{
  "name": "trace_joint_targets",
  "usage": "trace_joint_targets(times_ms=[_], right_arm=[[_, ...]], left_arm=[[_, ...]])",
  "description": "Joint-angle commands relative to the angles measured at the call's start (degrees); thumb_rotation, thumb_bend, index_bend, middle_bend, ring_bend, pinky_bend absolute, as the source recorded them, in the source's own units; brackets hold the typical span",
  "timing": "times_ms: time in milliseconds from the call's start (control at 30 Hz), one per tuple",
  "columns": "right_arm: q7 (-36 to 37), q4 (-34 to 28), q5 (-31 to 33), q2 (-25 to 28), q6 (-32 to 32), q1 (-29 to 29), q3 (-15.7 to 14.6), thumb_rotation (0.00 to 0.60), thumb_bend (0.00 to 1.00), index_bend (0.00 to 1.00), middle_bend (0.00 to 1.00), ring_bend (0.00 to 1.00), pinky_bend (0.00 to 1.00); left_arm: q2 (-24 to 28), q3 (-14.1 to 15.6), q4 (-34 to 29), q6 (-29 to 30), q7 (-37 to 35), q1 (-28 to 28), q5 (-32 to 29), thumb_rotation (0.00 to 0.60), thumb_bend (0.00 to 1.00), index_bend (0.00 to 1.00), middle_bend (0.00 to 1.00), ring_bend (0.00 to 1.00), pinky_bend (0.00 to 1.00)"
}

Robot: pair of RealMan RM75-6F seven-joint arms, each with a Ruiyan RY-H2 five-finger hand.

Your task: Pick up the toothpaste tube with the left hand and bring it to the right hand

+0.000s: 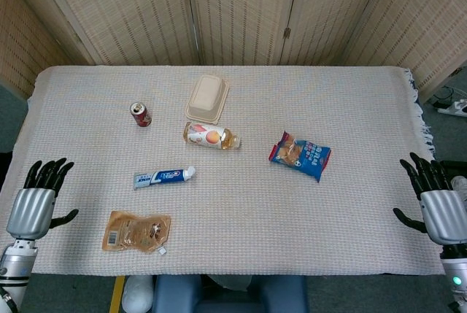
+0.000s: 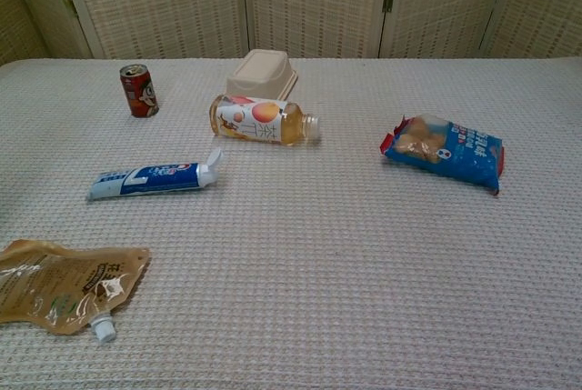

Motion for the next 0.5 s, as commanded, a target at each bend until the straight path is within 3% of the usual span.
trace_joint_targets(times_ms=[33, 200, 500], right_arm=[[-0.7, -1.05, 0.67, 0.95, -0.18, 0.09, 0.41, 0.6, 0.26, 0.0, 0.0, 0.0, 0.0], [-0.92, -1.73, 1.03, 1.54, -0.45, 0.27, 0.62, 0.6, 0.26, 0.0, 0.0, 0.0, 0.0], [-0.38, -1.36, 1.66, 1.62, -0.87, 0.04, 0.33, 0.6, 0.26, 0.0, 0.0, 0.0, 0.0]], left_arm=[[-0.97, -1.62, 1.31, -2.71, -1.09, -3.34, 1.25, 0.6, 0.25, 0.18, 0.16, 0.15, 0.03], [-2.53, -3.27, 2.79, -9.17, -2.83, -8.86, 0.54, 0.6, 0.25, 0.2, 0.18, 0.17, 0.05], [-7.2, -5.01, 4.33, -19.93, 0.88, -17.45, -4.42, 0.6, 0.25, 0.22, 0.2, 0.18, 0.05]])
